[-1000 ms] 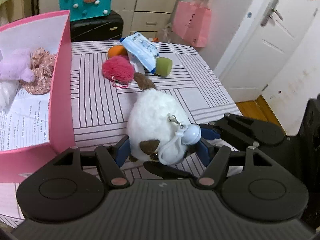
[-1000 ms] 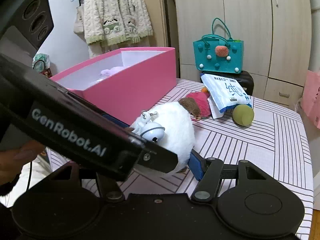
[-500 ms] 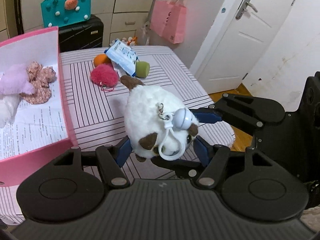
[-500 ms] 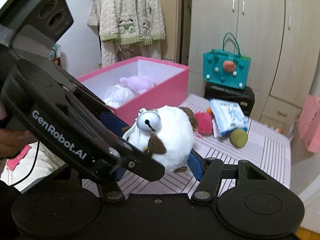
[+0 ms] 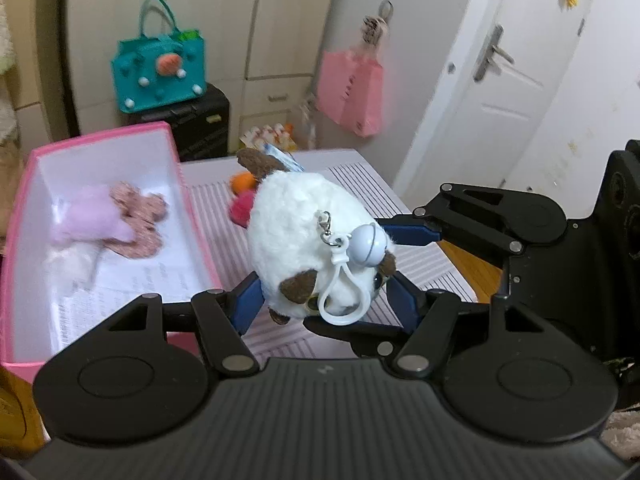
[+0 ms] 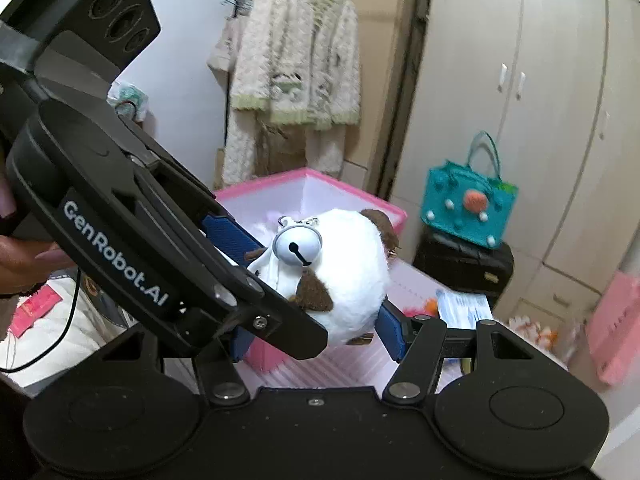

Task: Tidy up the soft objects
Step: 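Lift the white plush with the left gripper and carry it toward the pink box, then lower the white plush into the box and open the left gripper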

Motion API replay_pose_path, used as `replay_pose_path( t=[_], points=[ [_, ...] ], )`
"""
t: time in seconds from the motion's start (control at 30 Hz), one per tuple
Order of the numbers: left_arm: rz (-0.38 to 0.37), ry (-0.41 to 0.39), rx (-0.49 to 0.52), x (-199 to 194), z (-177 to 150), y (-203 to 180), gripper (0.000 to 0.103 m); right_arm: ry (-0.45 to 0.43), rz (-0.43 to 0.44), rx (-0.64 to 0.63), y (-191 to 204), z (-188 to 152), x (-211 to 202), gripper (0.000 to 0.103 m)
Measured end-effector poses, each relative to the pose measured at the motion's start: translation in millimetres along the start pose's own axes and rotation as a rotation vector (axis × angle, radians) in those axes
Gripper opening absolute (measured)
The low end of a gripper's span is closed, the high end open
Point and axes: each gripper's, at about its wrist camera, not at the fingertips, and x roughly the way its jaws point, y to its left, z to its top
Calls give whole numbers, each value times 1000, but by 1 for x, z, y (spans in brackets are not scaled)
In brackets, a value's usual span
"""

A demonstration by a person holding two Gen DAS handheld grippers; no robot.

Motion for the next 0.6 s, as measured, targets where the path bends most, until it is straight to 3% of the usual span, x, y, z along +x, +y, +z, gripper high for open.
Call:
replay_pose_path(
  t=[0.27, 0.6],
  points=[
    [75, -72, -105, -22, 11, 47, 66, -49, 89, 6, 13, 33, 41, 67],
    [151, -33, -253, -2, 11, 110, 66, 29, 202, 24, 18, 46, 112, 66]
  ],
)
